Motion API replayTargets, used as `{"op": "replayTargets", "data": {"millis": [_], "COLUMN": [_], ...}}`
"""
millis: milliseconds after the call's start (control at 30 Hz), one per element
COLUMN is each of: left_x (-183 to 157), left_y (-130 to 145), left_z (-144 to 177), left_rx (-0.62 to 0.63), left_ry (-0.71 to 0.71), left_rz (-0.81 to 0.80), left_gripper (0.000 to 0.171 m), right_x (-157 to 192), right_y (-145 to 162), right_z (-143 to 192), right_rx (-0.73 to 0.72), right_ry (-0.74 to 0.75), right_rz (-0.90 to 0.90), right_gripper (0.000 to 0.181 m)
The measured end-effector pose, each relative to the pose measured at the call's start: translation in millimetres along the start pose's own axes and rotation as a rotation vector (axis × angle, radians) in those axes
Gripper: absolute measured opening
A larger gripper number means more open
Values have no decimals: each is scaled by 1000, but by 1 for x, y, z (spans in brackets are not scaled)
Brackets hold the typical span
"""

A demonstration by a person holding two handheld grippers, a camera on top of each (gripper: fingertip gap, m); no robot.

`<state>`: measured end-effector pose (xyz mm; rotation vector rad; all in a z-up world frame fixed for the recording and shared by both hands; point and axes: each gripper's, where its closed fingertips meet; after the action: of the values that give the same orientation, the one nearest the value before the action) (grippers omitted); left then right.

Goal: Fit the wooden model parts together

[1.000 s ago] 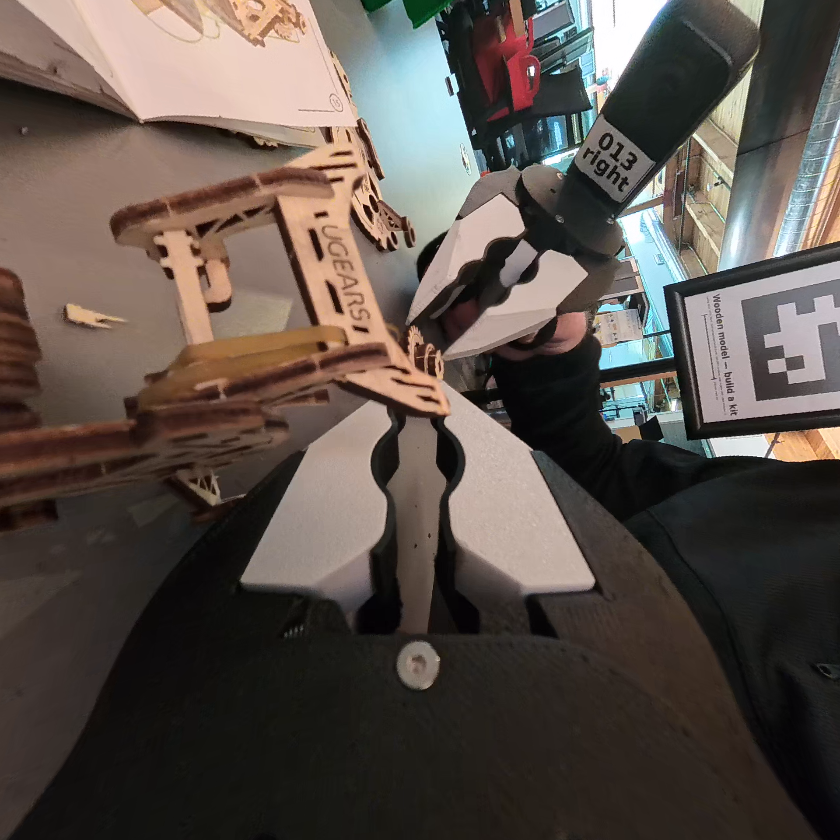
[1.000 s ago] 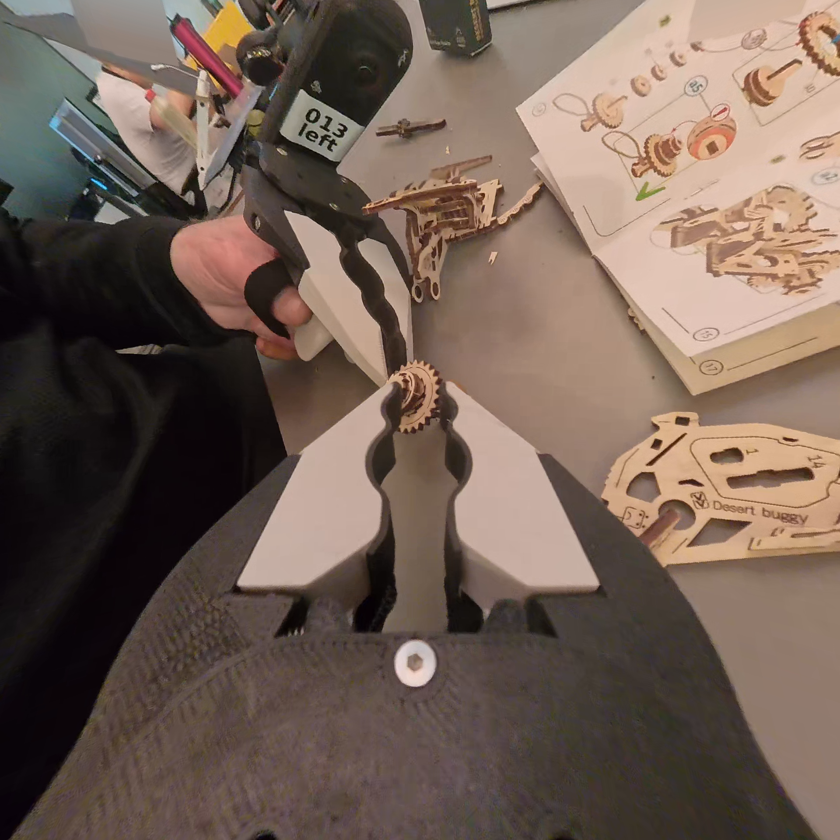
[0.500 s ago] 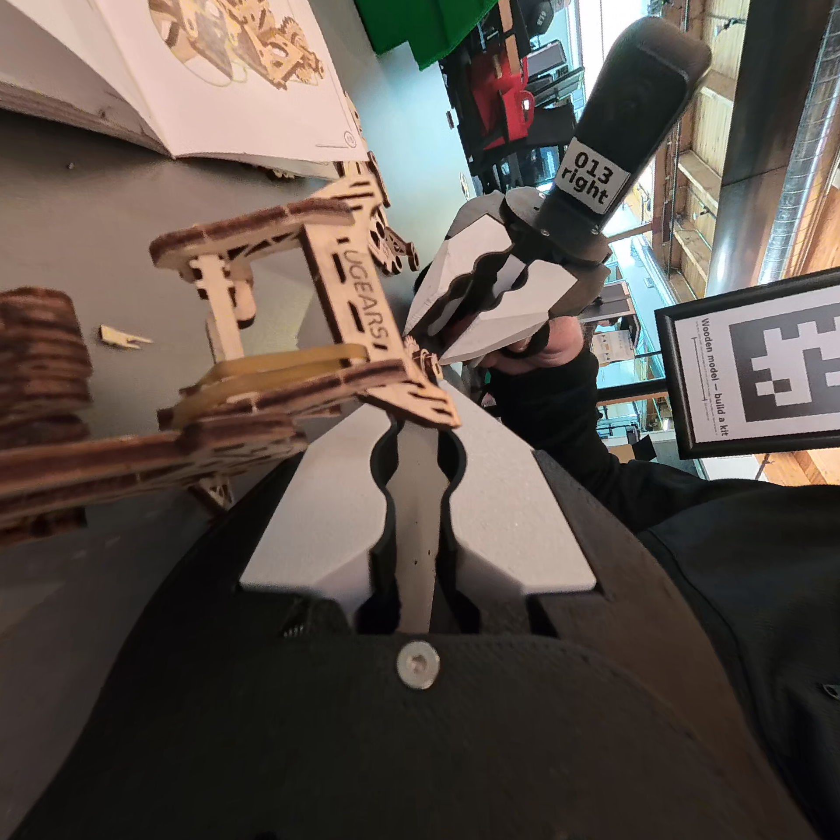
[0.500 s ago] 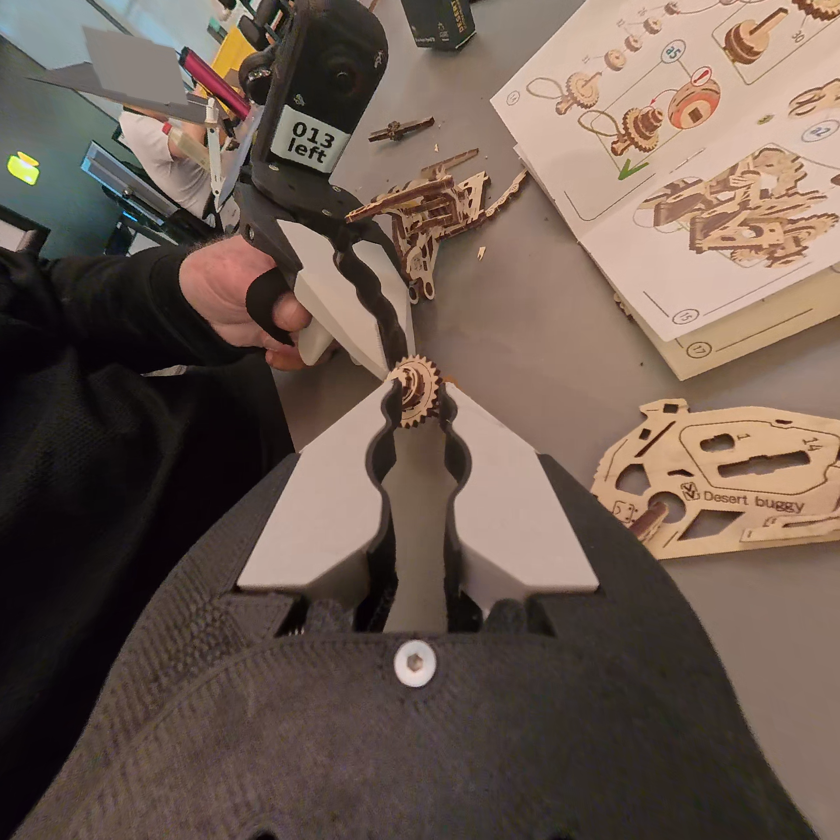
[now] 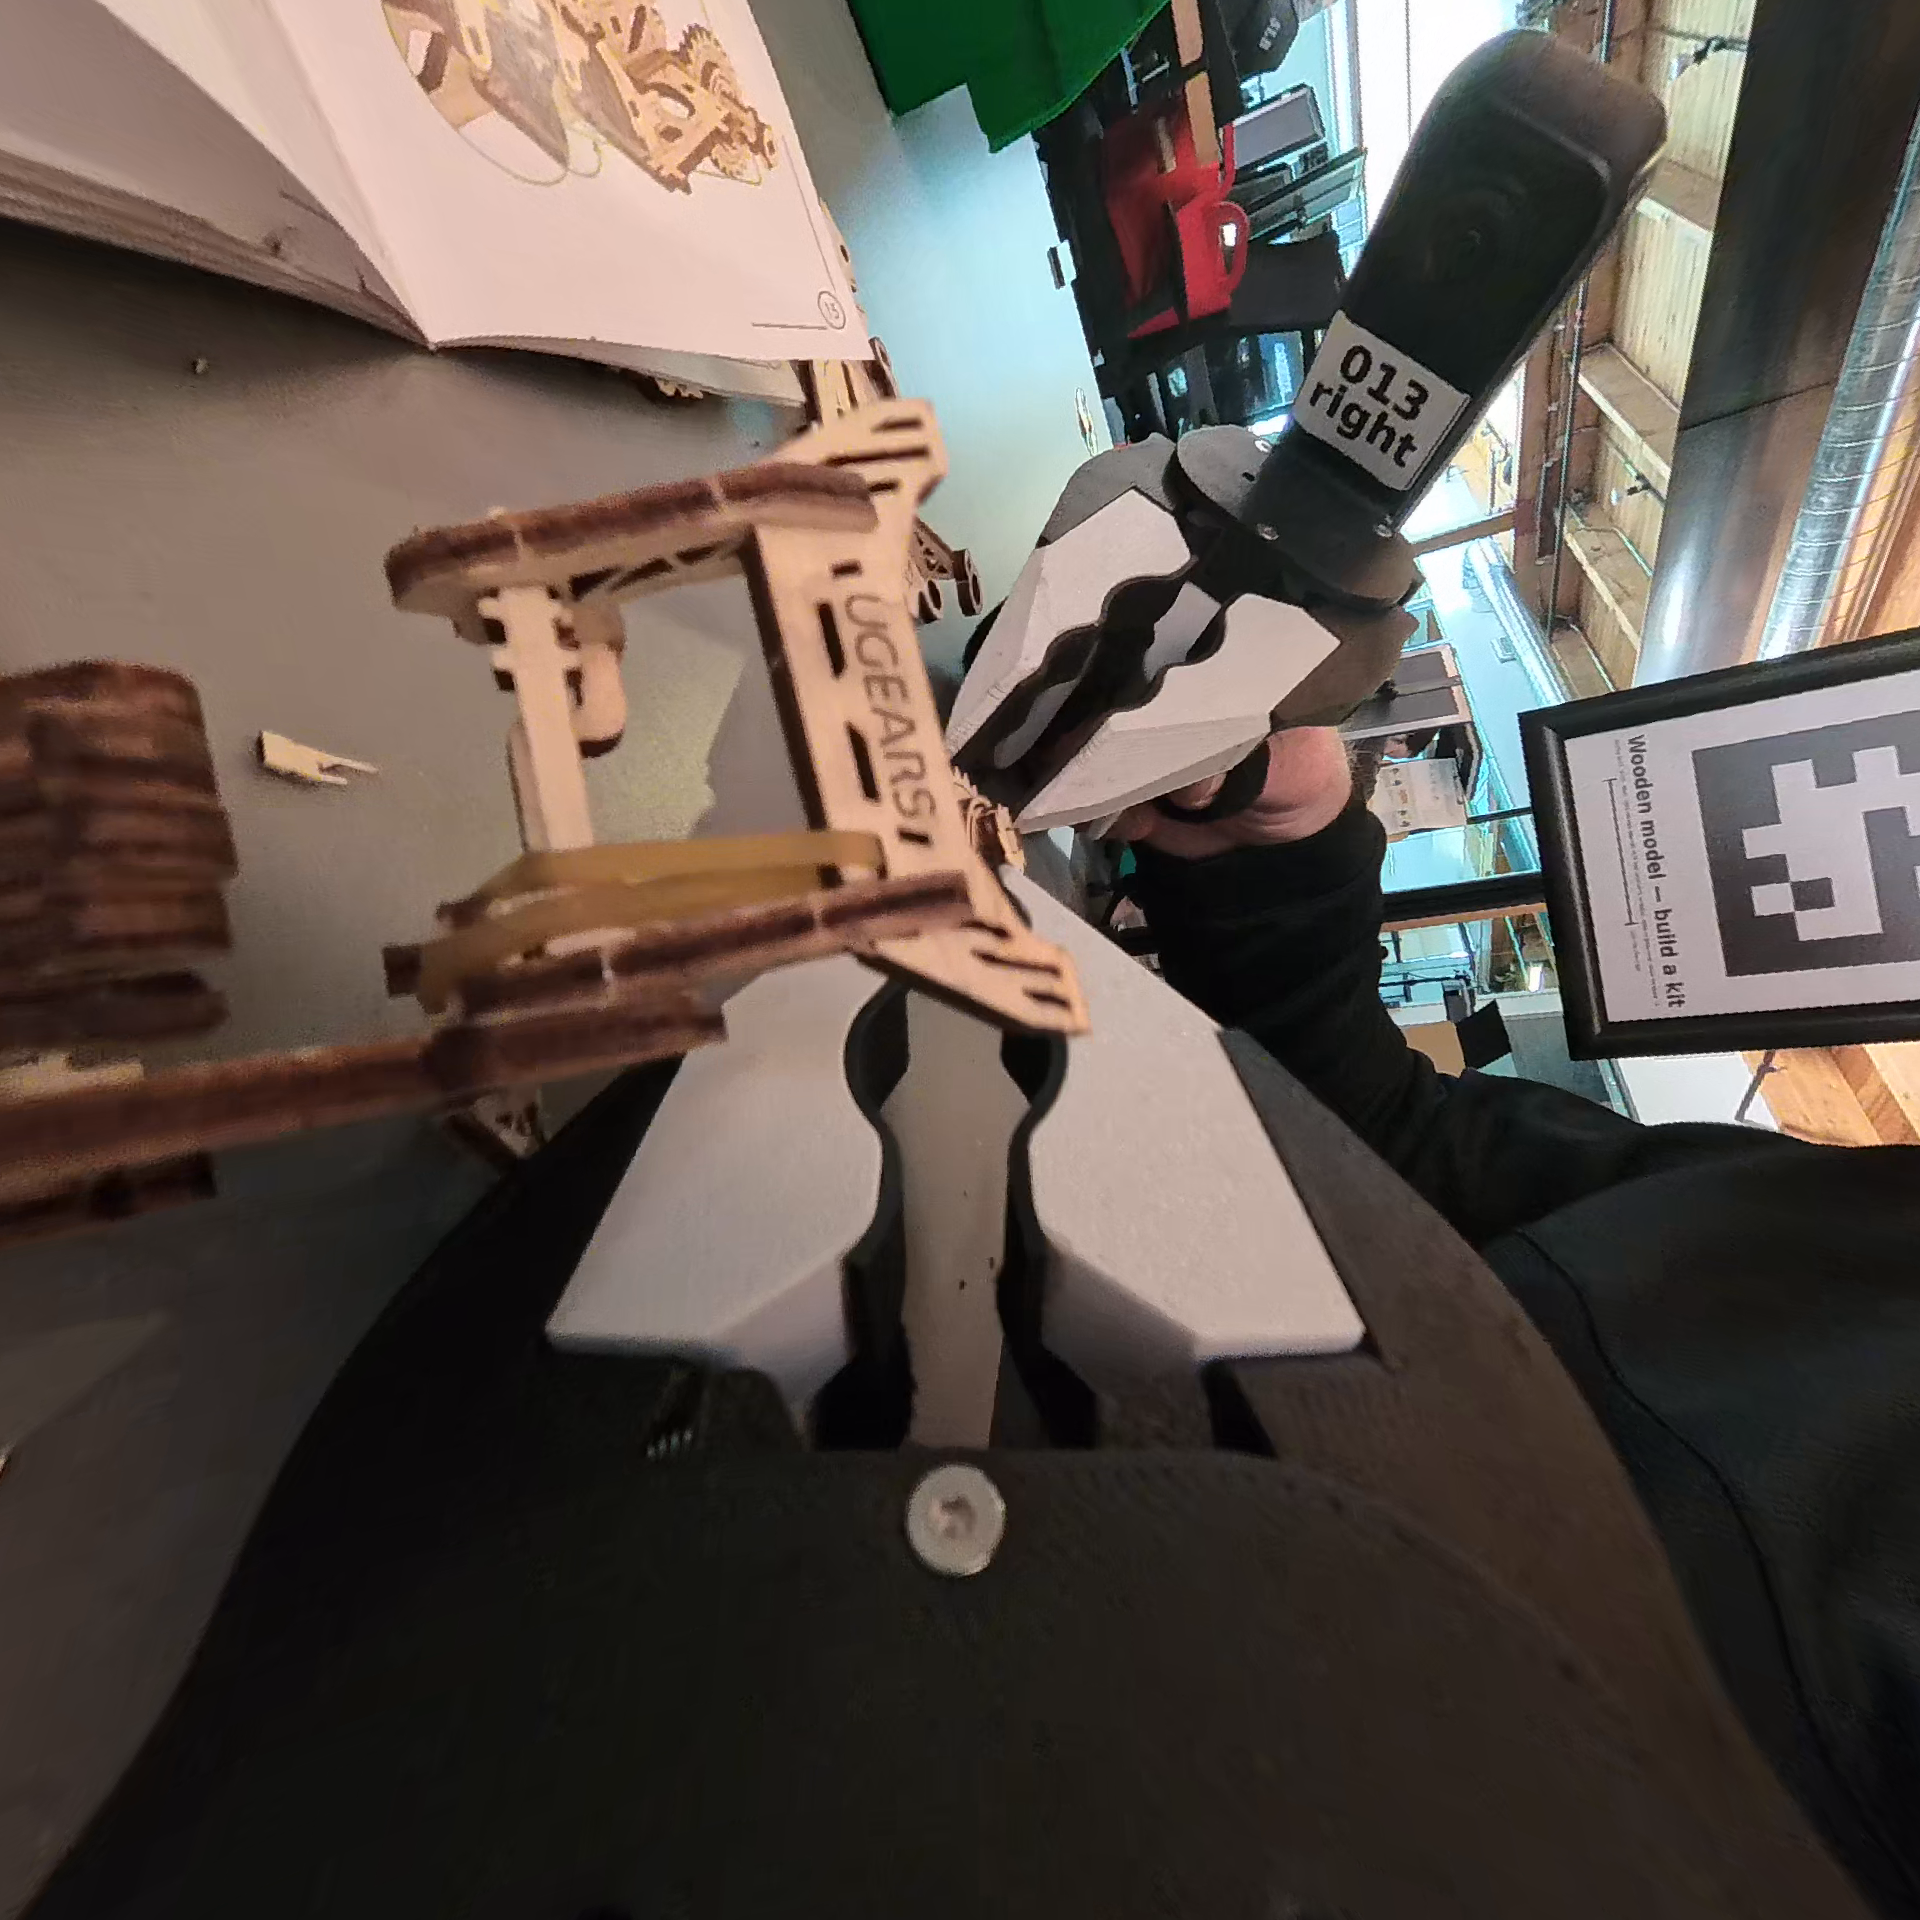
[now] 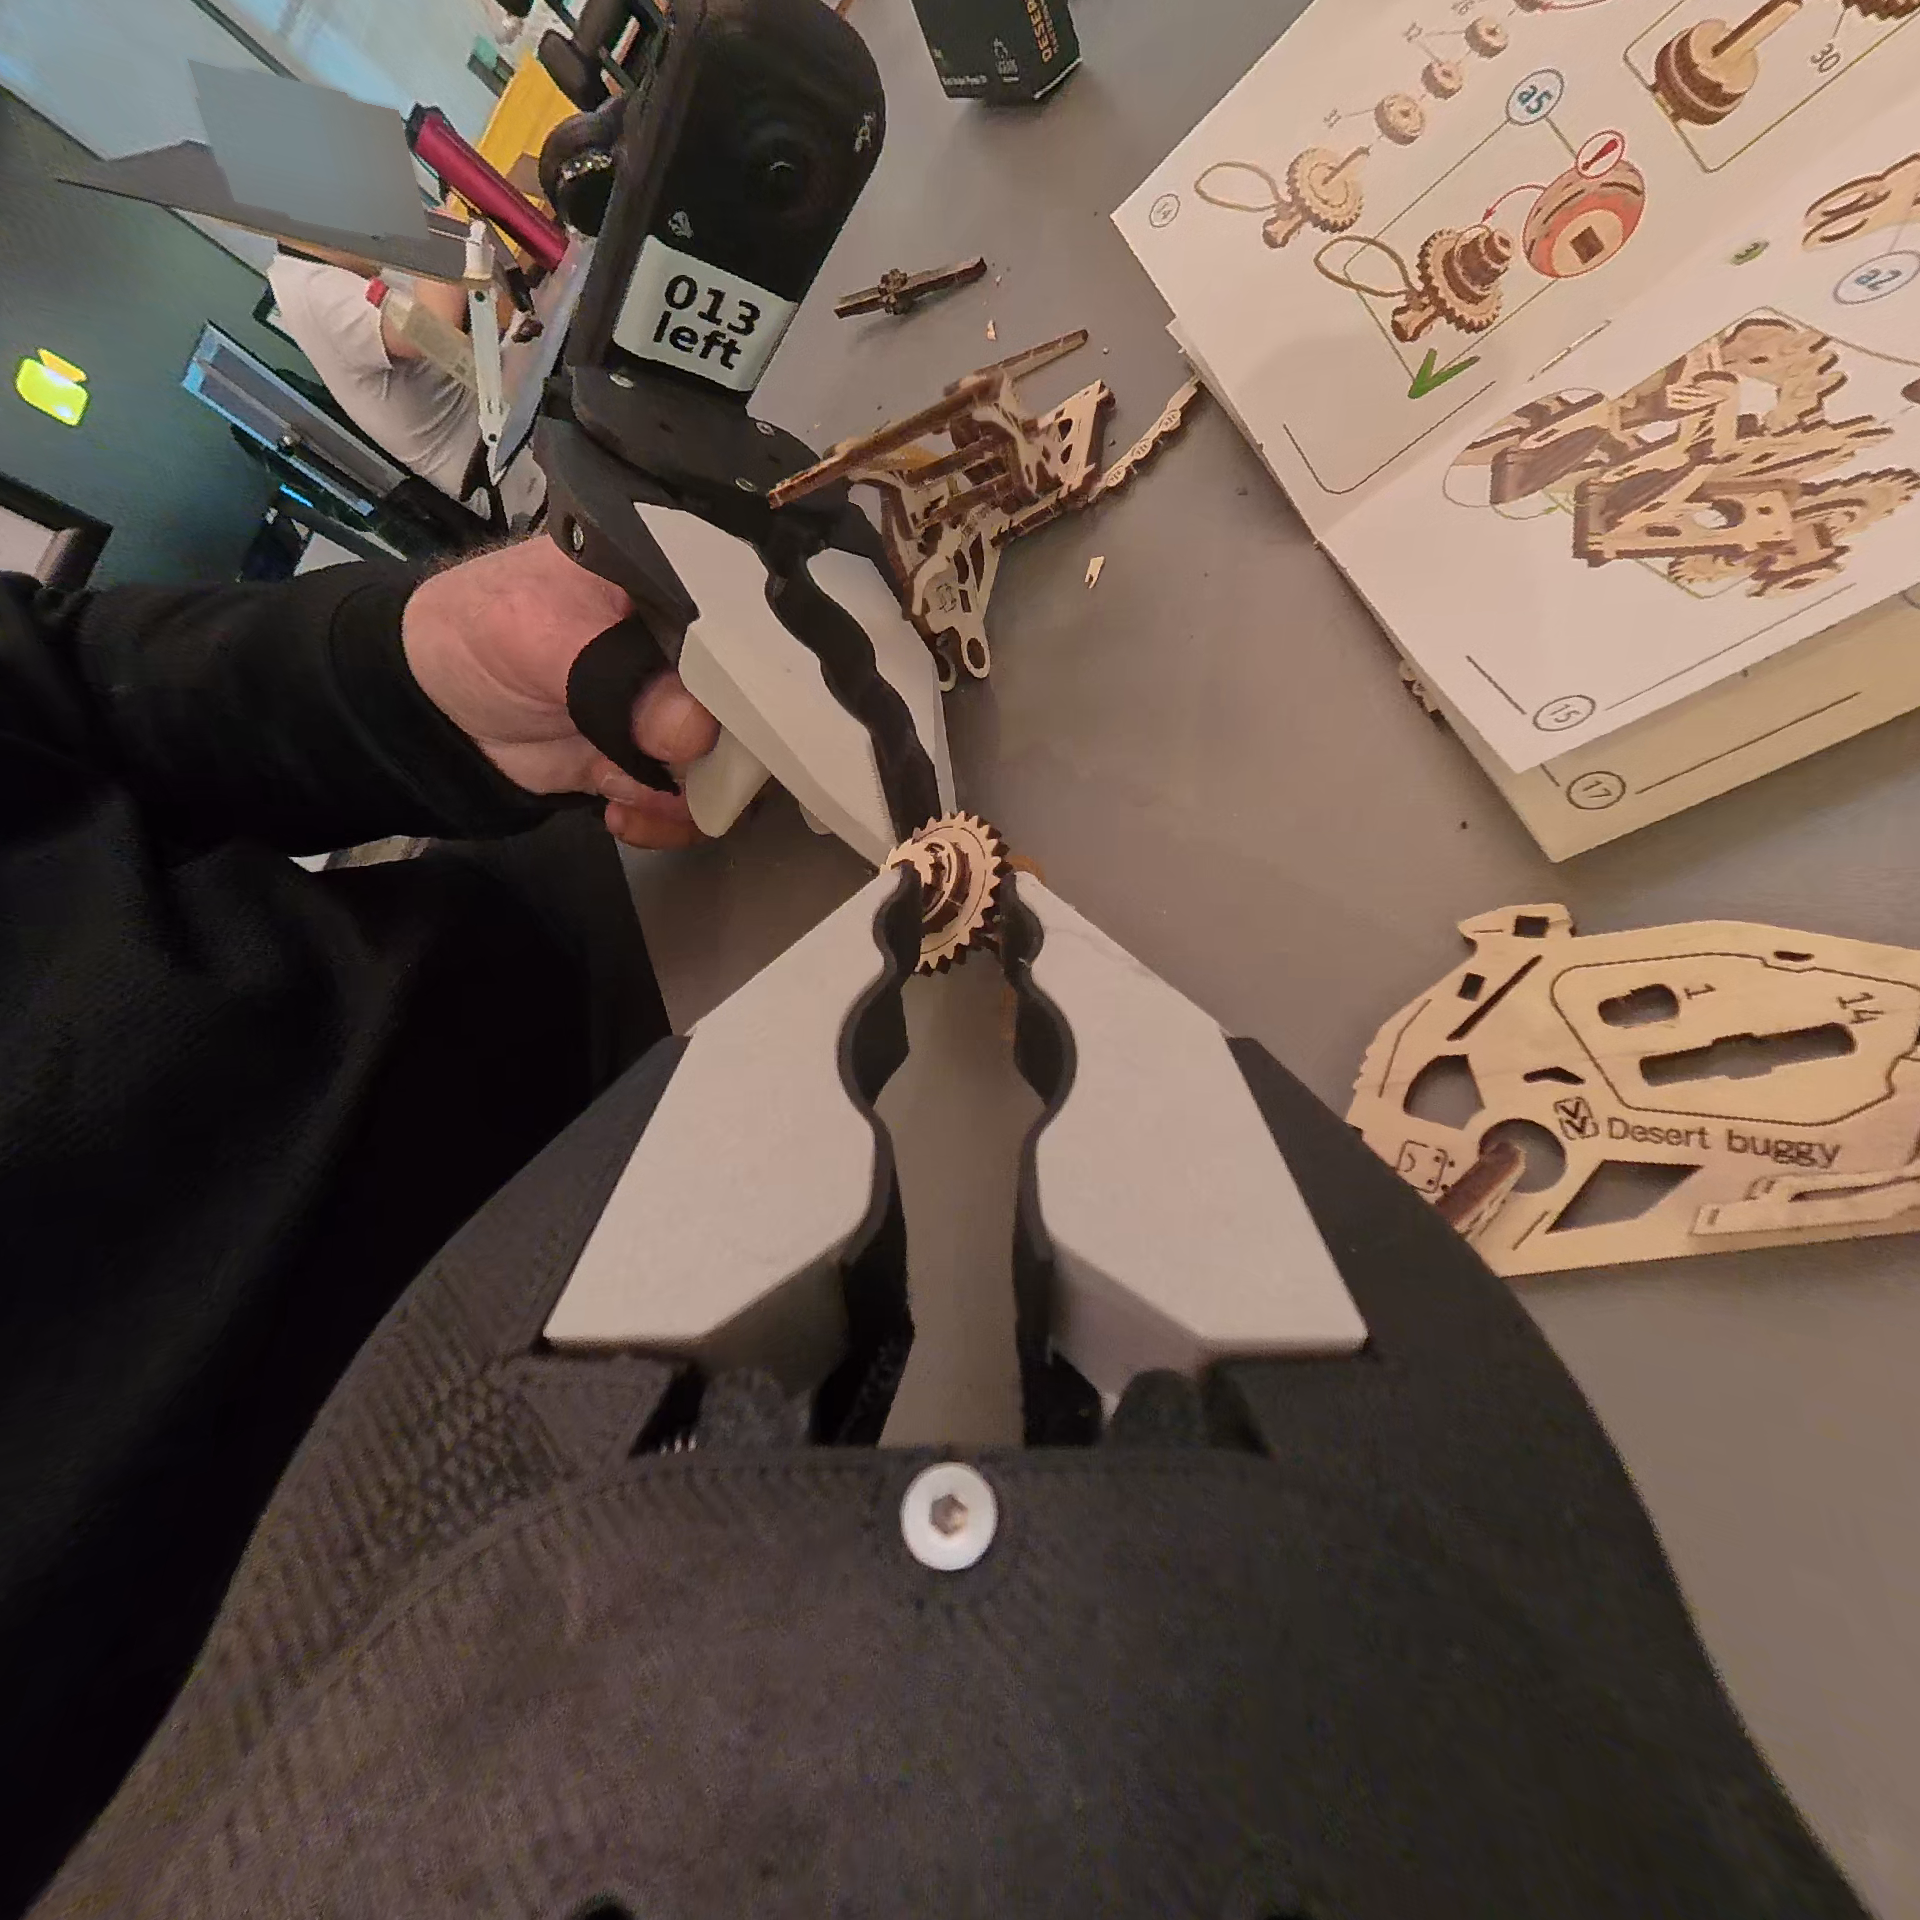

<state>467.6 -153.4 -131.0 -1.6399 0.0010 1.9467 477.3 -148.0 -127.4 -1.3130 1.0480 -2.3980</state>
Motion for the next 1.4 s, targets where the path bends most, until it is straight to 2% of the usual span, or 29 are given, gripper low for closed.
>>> {"op": "replayTargets", "data": {"millis": [133,300,400,500,633,1033,1400], "left_x": [-5,0,1,0,-6,0,1], "left_y": [-3,-2,-3,-2,-5,-4,-3], "left_z": [0,-1,-1,-1,1,-2,0], "left_rx": [-34,-27,-33,-32,-64,-62,-58], "left_ry": [43,1,-5,3,49,-29,-28], "left_rz": [25,23,19,20,43,-9,-11], "left_gripper": [18,8,8,8,19,12,13], "right_x": [-1,0,-1,-1,-1,-1,-1], "right_y": [0,0,0,0,0,0,1], "right_z": [1,1,1,1,1,0,-1], "right_rx": [-4,0,-1,-1,-1,3,12], "right_ry": [5,3,6,9,7,21,26], "right_rz": [-1,2,2,14,11,20,32], "right_gripper": [12,12,12,12,12,12,12]}}
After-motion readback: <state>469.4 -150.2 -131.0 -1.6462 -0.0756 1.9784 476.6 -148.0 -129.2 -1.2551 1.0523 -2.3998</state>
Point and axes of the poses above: each gripper's, where its closed fingertips meet, z back along the fingers, y out of its underside, x = y × z across the jaws, and after that the axes turned 5 degrees about -x, right-handed
